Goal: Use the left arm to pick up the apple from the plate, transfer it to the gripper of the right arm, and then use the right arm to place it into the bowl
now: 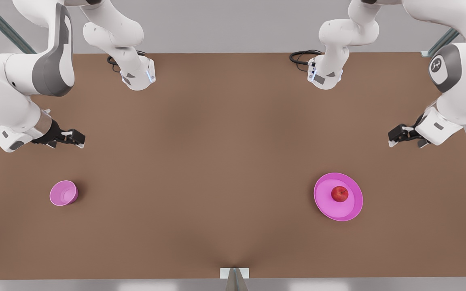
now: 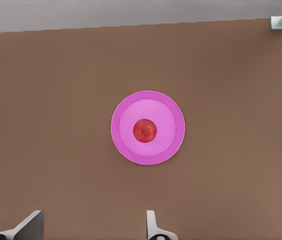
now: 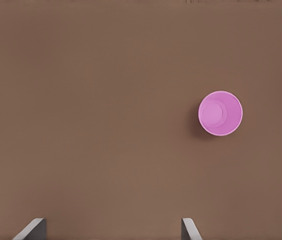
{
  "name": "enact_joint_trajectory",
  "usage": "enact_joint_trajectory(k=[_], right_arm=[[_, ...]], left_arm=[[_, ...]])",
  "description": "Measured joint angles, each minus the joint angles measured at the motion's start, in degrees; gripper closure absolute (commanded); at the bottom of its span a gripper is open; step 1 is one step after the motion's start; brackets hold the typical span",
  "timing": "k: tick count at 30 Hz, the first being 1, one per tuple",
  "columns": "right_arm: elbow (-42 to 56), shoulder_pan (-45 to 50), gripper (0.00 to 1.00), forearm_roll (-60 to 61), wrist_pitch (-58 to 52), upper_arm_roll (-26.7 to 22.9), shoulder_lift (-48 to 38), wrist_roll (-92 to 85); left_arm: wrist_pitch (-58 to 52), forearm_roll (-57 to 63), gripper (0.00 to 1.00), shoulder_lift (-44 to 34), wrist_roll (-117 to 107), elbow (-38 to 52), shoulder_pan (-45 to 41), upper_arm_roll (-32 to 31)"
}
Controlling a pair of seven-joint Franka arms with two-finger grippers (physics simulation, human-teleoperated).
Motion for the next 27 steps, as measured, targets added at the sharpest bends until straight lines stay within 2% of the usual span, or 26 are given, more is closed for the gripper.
enact_joint_trajectory(k=[3, 6, 14, 20, 27], right_arm=[[0.0, 0.0, 0.00, 0.0, 0.2, 0.1, 0.0, -0.3], [0.0, 0.3, 0.00, 0.1, 0.3, 0.1, 0.0, -0.5], [0.0, 0.6, 0.00, 0.1, 0.8, 0.2, 0.8, -1.0], [-0.1, 0.4, 0.00, 0.1, 0.9, 0.2, 1.3, -1.2], [-0.1, 0.4, 0.00, 0.2, 1.0, 0.2, 1.3, -1.4]], left_arm=[[1.6, -0.1, 0.00, 3.5, 0.0, -2.1, -0.2, -0.1], [9.7, -0.4, 0.00, 7.0, -0.6, -12.3, -1.4, -0.2], [31.1, -1.6, 0.00, 15.8, -2.0, -22.6, -1.7, -0.2], [41.4, -1.9, 0.00, 20.5, -3.4, -24.0, -4.0, -0.2], [46.7, -1.9, 0.00, 24.4, -4.8, -23.9, -4.0, -0.2]])
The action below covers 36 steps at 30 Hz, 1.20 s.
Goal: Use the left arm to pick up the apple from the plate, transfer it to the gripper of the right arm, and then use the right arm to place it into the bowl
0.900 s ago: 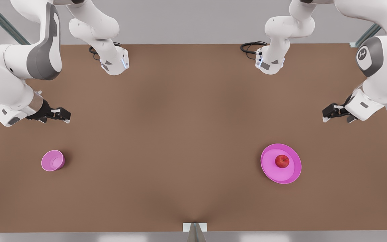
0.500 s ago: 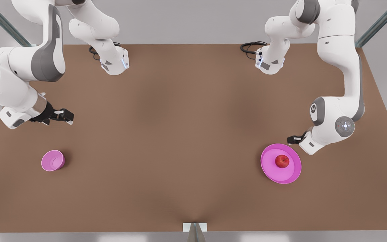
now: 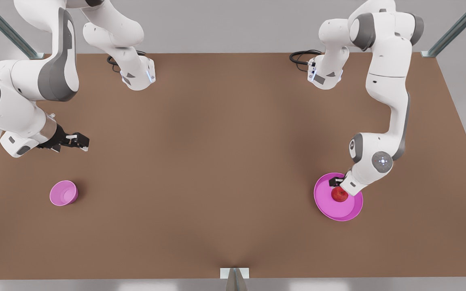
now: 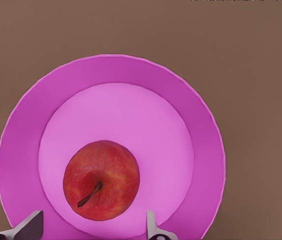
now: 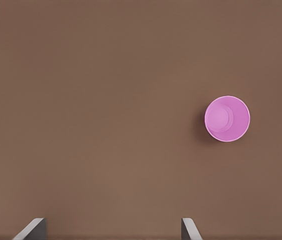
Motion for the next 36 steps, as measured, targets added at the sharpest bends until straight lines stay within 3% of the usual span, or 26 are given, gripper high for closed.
enact_joint_trajectory(k=[15, 19, 34, 36], right_arm=[[-0.1, -0.1, 0.00, 0.0, -0.1, 0.0, 0.1, -0.3], [-0.1, -0.1, 0.00, 0.0, -0.1, -0.1, 0.1, -0.3], [-0.2, 0.0, 0.00, 0.0, -0.3, -0.1, 0.1, -0.4], [-0.2, 0.0, 0.00, 0.1, -0.3, -0.1, 0.1, -0.4]], left_arm=[[5.6, 0.1, 0.00, 5.2, -1.6, 2.1, 0.1, 0.0], [6.0, 0.1, 0.18, 5.6, -1.8, 2.1, 0.1, 0.0], [6.4, 0.4, 0.18, 6.4, -2.7, 2.3, 0.3, 0.0], [6.5, 0.4, 0.22, 6.3, -2.9, 2.4, 0.2, 0.0]])
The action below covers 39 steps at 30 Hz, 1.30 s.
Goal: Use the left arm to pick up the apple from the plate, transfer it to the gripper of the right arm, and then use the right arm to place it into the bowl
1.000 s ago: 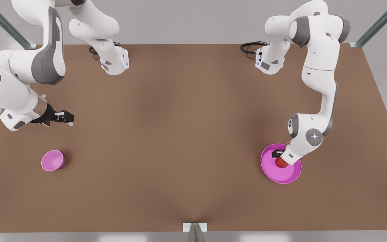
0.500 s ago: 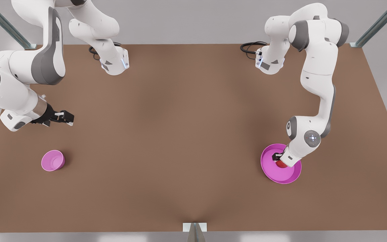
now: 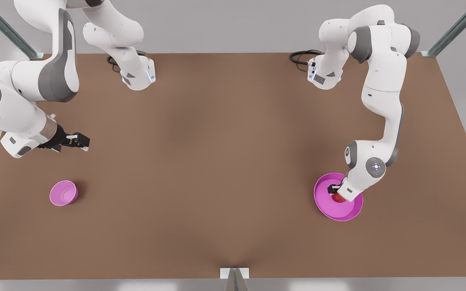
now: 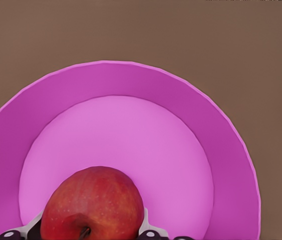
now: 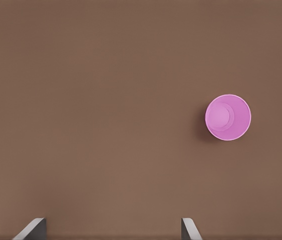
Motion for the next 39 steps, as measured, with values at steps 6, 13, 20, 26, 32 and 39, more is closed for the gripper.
enact_joint_trajectory(k=[6, 13, 20, 26, 32, 39], right_arm=[[0.0, -0.1, 0.00, 0.3, 0.0, 0.0, 0.0, 0.0], [0.0, 0.0, 0.00, 3.5, -0.2, 0.0, 0.0, 0.0], [0.6, 1.0, 0.00, 20.9, 3.6, 0.1, 6.0, 0.1], [0.4, 1.7, 0.00, 47.9, 10.9, 0.1, 16.2, -1.7], [-3.9, 0.9, 0.00, 76.8, 14.0, 1.9, 23.8, -11.3], [-6.7, 0.8, 0.00, 88.4, 13.5, 5.2, 25.1, -25.9]], left_arm=[[-1.3, 0.1, 0.26, -2.1, -0.2, 1.1, 0.2, -0.1], [-13.1, -6.1, 0.26, -8.9, 1.5, 9.8, 0.4, -5.1], [-23.0, -34.3, 0.26, -2.6, 14.7, 22.4, -1.0, -19.2], [-19.8, -64.3, 0.26, 6.3, 37.3, 29.8, -7.3, -24.9], [-13.8, -78.9, 0.25, 17.3, 60.0, 41.8, -13.9, -28.4], [-9.6, -85.5, 0.23, 19.9, 82.2, 42.7, -14.2, -29.5]])
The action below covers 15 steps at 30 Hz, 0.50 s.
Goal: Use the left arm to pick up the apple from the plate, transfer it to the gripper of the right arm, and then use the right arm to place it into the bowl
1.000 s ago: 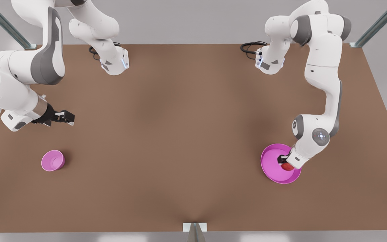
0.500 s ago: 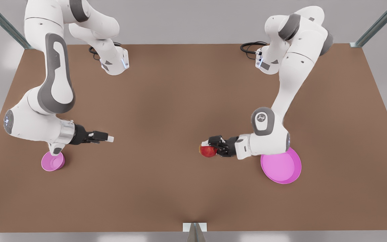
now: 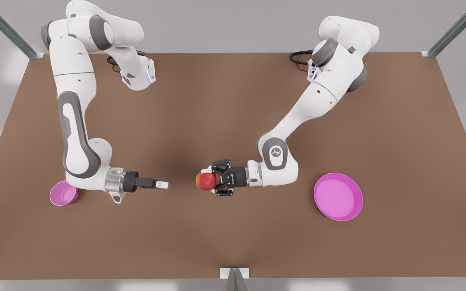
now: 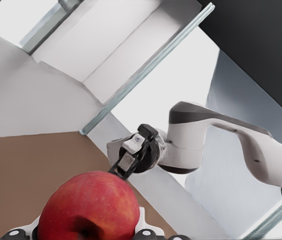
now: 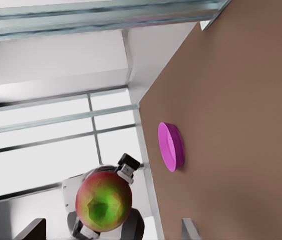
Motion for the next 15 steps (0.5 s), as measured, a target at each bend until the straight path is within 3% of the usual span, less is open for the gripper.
enact_joint_trajectory(k=[15], right_arm=[[3.4, 5.9, 0.00, 8.8, 1.8, 2.1, 6.2, -21.6]], left_arm=[[3.1, -1.4, 0.22, 1.3, 27.0, 0.0, -0.9, -0.2]])
